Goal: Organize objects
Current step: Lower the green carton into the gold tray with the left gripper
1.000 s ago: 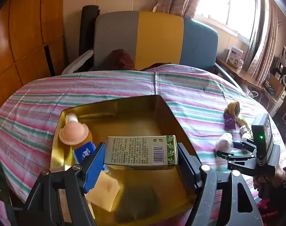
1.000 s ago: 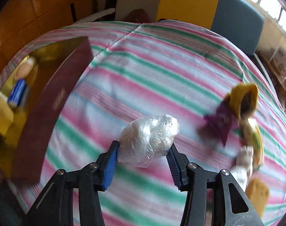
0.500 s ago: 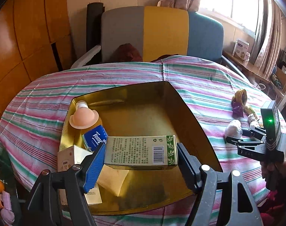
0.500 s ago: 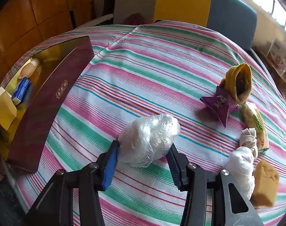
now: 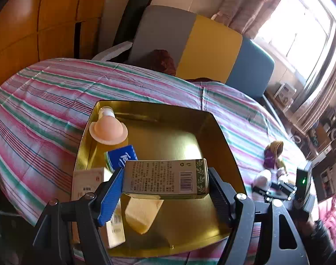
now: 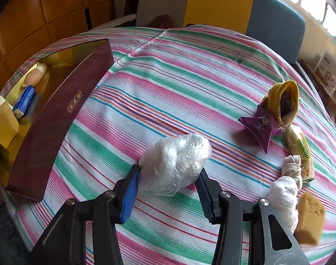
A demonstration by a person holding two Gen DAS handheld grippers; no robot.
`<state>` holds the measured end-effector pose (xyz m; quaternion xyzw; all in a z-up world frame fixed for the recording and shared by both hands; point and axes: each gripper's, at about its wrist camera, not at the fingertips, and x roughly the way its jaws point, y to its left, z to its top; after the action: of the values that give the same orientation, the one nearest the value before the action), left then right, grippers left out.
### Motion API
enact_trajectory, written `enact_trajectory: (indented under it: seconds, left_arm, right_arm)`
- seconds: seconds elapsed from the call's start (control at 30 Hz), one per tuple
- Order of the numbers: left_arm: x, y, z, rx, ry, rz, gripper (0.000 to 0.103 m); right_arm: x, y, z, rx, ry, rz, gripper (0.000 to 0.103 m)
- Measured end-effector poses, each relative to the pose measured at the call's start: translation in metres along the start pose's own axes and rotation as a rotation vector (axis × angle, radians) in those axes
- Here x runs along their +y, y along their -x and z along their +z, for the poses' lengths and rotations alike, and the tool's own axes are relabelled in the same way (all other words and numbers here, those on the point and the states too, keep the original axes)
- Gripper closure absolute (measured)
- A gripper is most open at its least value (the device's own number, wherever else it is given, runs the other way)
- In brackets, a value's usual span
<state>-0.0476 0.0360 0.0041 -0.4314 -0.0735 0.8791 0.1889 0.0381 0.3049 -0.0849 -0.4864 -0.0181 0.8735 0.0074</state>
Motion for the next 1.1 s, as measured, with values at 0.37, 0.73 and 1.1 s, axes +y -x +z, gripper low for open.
enact_trajectory:
  seconds: [0.37, 0.73, 1.1]
  left_arm:
    - [-0.001, -0.078, 0.064, 0.083, -0.01, 0.009, 0.029]
    - [0.02, -0.165, 0.088, 0.193, -0.041, 0.13, 0.026]
    - [0.028, -0.151, 0.09, 0.163, 0.006, 0.119, 0.02]
  right_arm:
    - [0.001, 0.0, 0.0, 0.0, -0.004, 0.002, 0.053]
    - [-0.001, -0.001, 0.001, 0.002, -0.019, 0.018, 0.053]
    - [-0.002, -0.001, 0.001, 0.001, -0.024, 0.02, 0.052]
